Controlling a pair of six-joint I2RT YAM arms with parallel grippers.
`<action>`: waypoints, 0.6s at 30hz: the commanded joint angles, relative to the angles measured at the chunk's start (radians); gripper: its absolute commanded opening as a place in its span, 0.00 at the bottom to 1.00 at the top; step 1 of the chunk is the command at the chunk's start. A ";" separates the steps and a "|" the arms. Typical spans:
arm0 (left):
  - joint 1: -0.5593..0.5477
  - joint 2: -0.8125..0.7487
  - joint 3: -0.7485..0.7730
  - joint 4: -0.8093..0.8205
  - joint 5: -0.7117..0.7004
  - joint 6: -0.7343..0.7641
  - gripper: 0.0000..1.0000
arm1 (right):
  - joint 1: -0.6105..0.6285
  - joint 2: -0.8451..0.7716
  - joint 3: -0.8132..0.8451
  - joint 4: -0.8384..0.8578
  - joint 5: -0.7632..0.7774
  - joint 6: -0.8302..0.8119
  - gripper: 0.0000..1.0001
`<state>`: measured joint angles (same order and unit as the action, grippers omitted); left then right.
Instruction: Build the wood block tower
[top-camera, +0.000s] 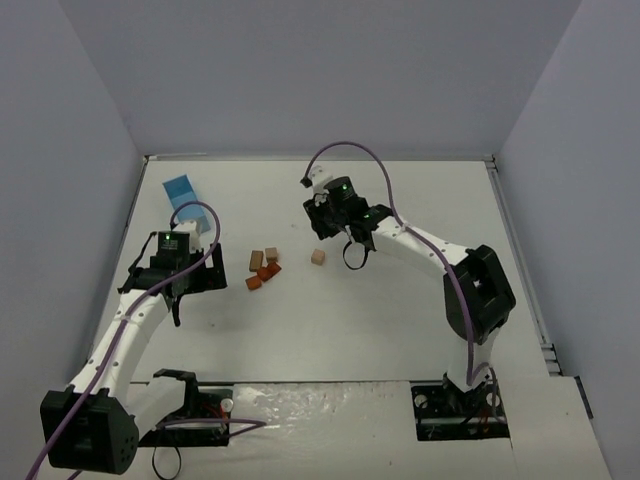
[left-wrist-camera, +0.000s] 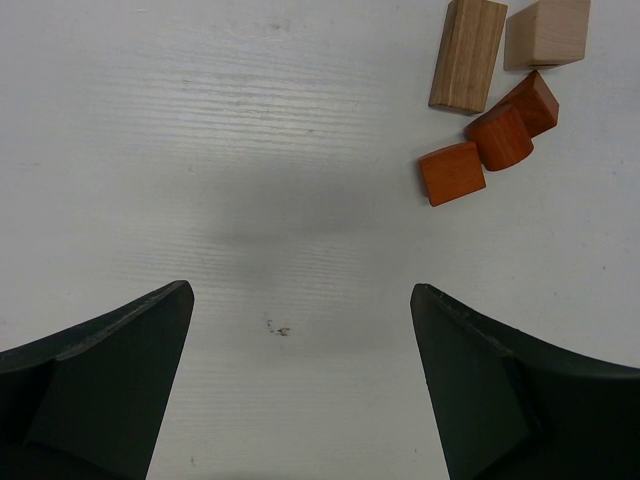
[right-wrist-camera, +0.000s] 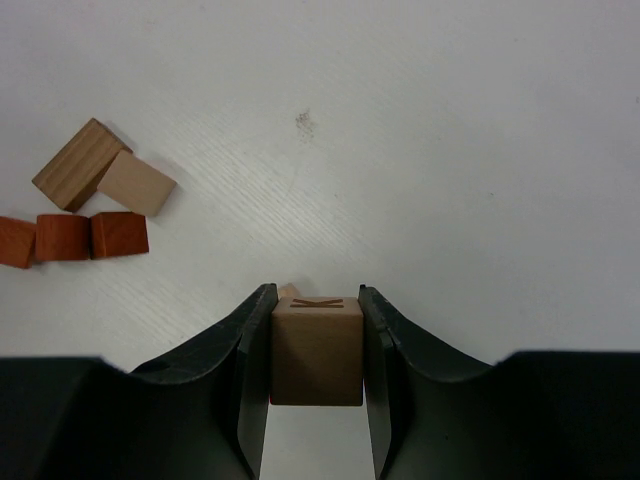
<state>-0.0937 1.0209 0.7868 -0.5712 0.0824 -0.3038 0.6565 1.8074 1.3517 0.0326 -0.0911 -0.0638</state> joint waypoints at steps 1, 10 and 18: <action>-0.001 0.009 0.013 0.045 0.001 0.017 0.88 | -0.005 -0.103 -0.142 0.007 -0.075 -0.108 0.00; -0.001 0.029 0.015 0.048 0.001 0.022 0.88 | -0.008 -0.057 -0.248 0.034 -0.088 -0.163 0.00; -0.001 0.030 0.015 0.048 -0.001 0.025 0.88 | -0.008 -0.009 -0.268 0.084 -0.084 -0.168 0.08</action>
<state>-0.0937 1.0519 0.7868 -0.5682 0.0822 -0.2913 0.6476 1.7985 1.0763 0.0497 -0.1665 -0.2117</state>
